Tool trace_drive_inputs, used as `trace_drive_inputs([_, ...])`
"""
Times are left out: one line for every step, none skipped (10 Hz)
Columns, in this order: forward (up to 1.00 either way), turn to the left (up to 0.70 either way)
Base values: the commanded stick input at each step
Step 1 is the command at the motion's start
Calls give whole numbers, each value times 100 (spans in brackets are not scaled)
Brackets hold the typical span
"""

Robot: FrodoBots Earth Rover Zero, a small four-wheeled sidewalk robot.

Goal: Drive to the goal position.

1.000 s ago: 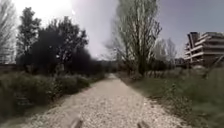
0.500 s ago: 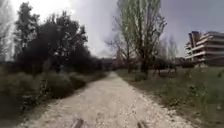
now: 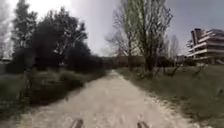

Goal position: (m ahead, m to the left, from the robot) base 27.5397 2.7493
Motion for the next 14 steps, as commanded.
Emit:
trace_drive_inputs([100, 0])
trace_drive_inputs([100, 0])
trace_drive_inputs([100, 0])
trace_drive_inputs([100, 0])
trace_drive_inputs([100, 0])
trace_drive_inputs([100, 0])
trace_drive_inputs([100, 0])
trace_drive_inputs([100, 0])
trace_drive_inputs([100, 0])
trace_drive_inputs([100, 0])
trace_drive_inputs([100, 0])
trace_drive_inputs([100, 0])
trace_drive_inputs([100, 0])
trace_drive_inputs([100, 0])
